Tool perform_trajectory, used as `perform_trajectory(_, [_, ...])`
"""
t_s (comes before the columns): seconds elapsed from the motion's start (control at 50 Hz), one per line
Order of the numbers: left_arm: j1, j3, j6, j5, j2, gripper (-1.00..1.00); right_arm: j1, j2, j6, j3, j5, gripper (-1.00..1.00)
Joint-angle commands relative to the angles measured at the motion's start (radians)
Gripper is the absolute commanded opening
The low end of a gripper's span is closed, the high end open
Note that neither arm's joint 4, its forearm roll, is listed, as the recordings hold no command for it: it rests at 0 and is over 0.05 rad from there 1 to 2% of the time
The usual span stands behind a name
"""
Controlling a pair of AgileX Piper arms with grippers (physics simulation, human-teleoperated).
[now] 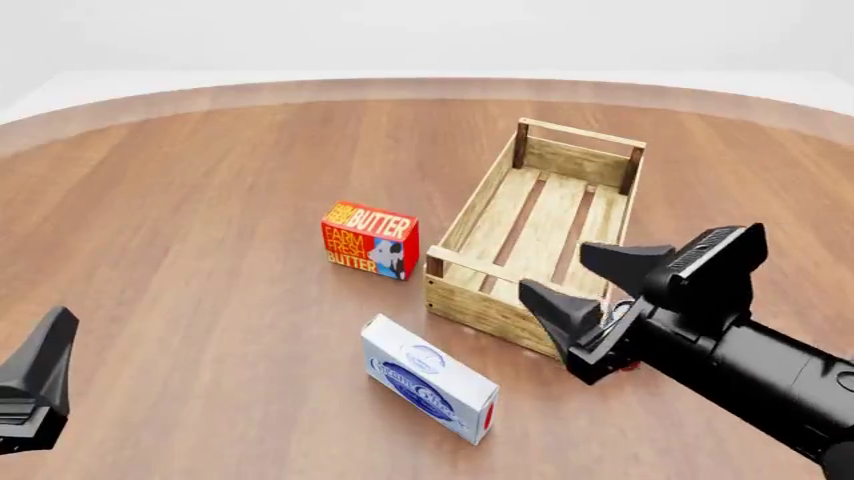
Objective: Pick up the ketchup, and put it in the wooden tray.
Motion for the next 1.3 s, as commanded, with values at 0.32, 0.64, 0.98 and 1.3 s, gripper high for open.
perform_trajectory(0.32, [0.0, 0.0, 0.0, 0.0, 0.0, 1.0, 0.373, 0.377, 0.038, -0.186, -0.115, 1.0])
perform_trajectory(0.64, [0.0, 0.0, 0.0, 0.0, 0.0, 1.0, 0.535, 0.547, 0.019, -0.356, -0.086, 1.0])
perform_trajectory(0.98, [0.0, 0.0, 0.0, 0.0, 0.0, 1.0, 0.666, 0.729, 0.021, -0.502, -0.084, 1.0])
perform_trajectory(1.3, [0.0, 0.0, 0.0, 0.0, 0.0, 1.0, 0.717, 0.817, 0.001, -0.612, -0.048, 1.0])
